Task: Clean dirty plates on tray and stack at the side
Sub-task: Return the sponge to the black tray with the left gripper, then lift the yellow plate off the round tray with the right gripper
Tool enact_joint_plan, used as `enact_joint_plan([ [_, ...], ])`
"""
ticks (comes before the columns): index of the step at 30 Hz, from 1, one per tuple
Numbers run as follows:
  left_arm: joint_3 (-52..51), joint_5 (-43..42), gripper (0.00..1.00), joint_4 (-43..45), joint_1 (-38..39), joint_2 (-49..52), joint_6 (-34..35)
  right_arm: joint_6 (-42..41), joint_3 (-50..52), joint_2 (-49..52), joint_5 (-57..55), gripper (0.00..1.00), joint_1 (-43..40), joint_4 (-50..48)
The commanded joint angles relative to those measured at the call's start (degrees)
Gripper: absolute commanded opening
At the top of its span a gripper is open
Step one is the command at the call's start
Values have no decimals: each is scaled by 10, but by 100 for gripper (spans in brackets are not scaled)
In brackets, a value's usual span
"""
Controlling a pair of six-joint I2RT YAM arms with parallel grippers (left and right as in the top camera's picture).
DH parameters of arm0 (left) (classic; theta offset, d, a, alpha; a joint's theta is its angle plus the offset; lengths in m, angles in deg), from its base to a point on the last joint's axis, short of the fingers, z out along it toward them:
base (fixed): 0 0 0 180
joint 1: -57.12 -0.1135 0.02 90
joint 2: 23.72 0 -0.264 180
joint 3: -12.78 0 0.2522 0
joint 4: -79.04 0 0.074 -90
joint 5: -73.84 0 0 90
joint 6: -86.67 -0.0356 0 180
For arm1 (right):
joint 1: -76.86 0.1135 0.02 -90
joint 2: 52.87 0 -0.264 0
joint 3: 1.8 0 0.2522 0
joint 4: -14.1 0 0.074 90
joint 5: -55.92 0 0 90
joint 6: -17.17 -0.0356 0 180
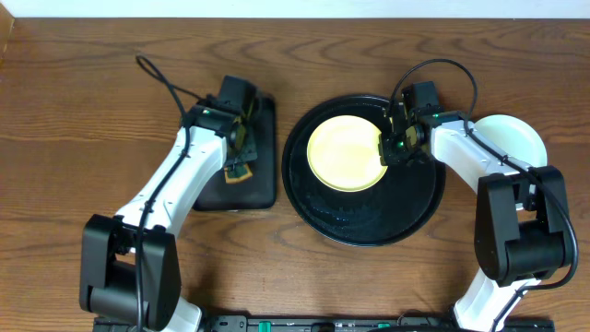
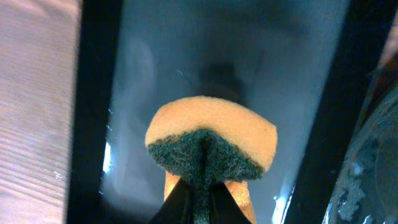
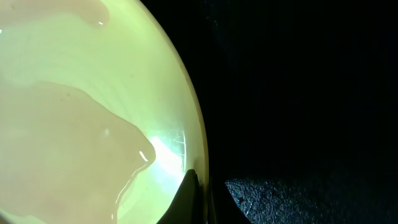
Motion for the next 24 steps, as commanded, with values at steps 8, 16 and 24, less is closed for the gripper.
enact_joint_plan([
  [8, 14, -59, 54, -24, -37, -59, -7, 38, 13, 19, -12, 1, 3, 11],
  [16, 16, -59, 78, -76, -71, -217, -8, 40, -73, -22, 10, 1, 17, 56],
  [24, 16, -59, 83, -107, -76, -317, -8, 65, -171, -64, 7, 1, 101, 29],
])
